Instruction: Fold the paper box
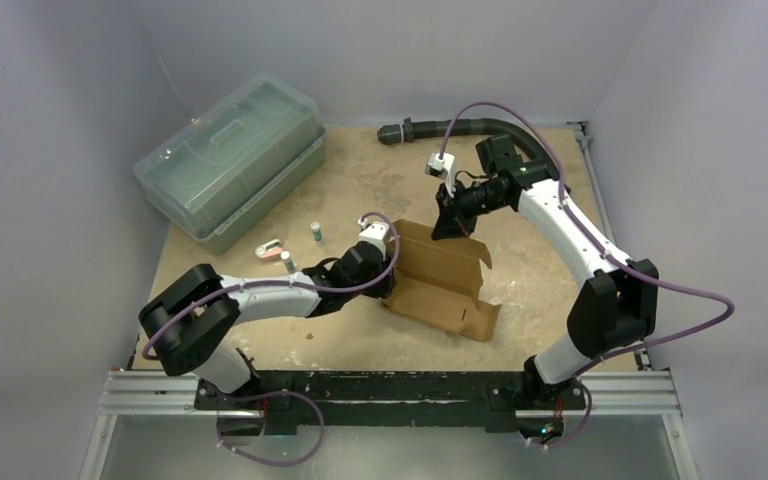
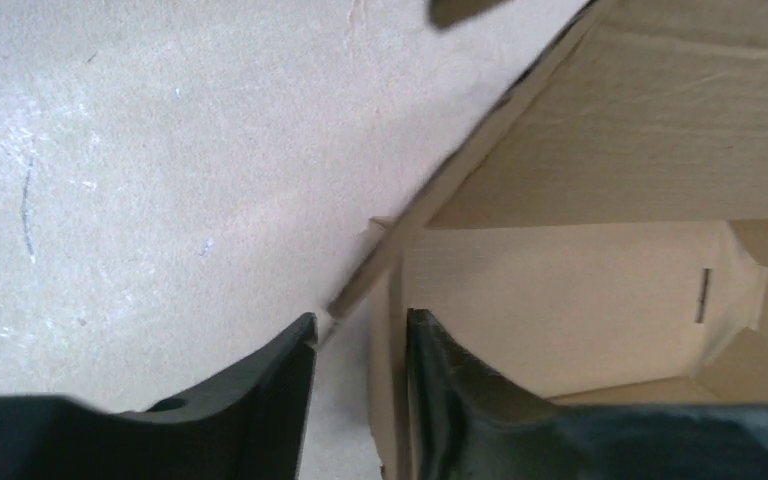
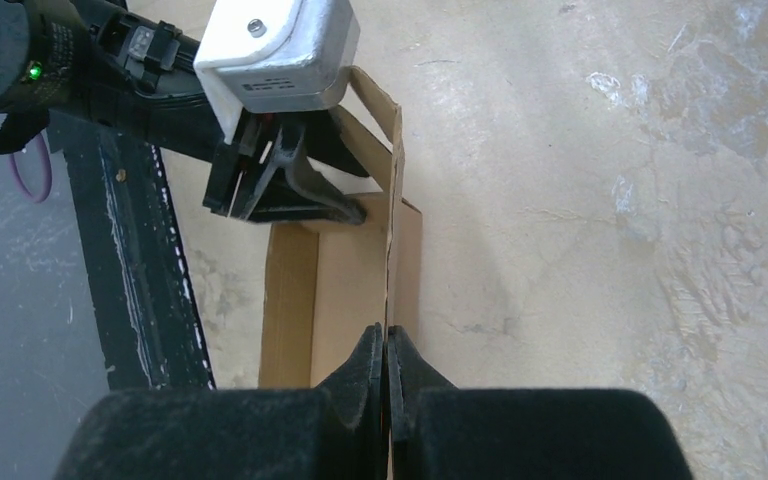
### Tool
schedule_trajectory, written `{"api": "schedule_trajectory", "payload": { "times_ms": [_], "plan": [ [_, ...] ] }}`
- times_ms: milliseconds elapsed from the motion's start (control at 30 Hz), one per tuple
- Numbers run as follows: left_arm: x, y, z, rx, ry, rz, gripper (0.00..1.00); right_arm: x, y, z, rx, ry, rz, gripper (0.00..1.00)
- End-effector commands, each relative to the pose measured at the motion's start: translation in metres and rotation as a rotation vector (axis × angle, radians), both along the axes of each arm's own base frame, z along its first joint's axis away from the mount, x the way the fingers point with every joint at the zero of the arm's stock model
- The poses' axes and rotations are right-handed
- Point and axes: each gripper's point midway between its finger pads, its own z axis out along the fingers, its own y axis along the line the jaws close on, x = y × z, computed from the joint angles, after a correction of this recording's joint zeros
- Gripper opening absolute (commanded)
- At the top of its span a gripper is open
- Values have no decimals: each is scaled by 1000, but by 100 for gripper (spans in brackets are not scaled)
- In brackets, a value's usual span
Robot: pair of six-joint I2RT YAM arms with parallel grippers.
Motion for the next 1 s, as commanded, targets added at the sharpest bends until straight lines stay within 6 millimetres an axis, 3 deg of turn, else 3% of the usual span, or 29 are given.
{"api": "schedule_trajectory", "payload": {
  "times_ms": [0,67,367,467,533,600,667,967],
  "plan": [
    [7,2,-1,49,2,41,23,3,4,2,24,-18,21,0],
    [8,8,-4,101,0,52,0,3,4,2,25,-17,21,0],
    [7,21,-5,335,-81,105,0,2,5,2,31,-16,24,0],
    [6,19,-1,356,-91,95,16,3,5,2,33,-15,25,0],
    [5,18,-2,363,-87,87,21,3,5,2,34,-14,26,0],
    [4,18,-5,377,-79,83,20,2,6,2,35,-12,27,0],
    [4,18,-11,394,-69,75,1,2,6,3,36,-13,28,0],
    [5,21,-13,490,-105,96,0,3,6,1,36,-9,28,0]
  ]
}}
